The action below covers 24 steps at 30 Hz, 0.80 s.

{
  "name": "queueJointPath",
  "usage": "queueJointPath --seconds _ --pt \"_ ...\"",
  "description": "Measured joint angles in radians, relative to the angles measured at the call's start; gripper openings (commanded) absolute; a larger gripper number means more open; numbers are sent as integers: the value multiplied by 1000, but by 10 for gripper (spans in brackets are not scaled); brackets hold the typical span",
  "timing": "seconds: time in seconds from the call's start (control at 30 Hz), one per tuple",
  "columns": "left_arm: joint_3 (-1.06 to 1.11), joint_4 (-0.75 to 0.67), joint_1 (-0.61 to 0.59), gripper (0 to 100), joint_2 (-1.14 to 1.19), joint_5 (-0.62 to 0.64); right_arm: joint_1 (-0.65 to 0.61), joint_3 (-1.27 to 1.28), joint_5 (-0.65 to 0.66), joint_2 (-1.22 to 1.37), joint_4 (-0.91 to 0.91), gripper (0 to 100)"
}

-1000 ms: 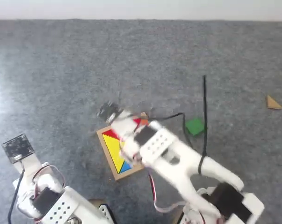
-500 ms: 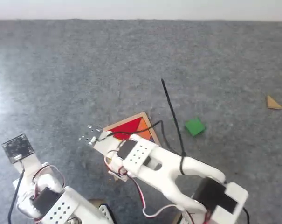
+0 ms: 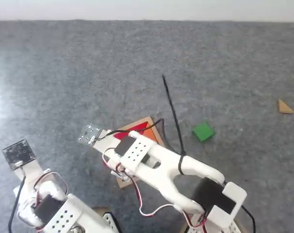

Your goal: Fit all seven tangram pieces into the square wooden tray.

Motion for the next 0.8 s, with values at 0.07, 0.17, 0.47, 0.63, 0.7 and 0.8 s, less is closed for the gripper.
queueJointPath --seconds 0.07,0.17,0.47,0.63,0.7,0.8 --pt "0 0 0 15 0 0 20 11 8 -9 -3 75" --pt "0 0 0 15 0 0 43 31 12 -31 -5 75" --pt "0 0 0 15 0 0 35 38 12 -63 49 75" --pt "0 0 0 15 0 0 15 38 15 -75 58 75" --pt "0 0 0 15 0 0 15 38 15 -75 72 75" --pt "0 0 0 15 0 0 15 38 15 -75 72 75"
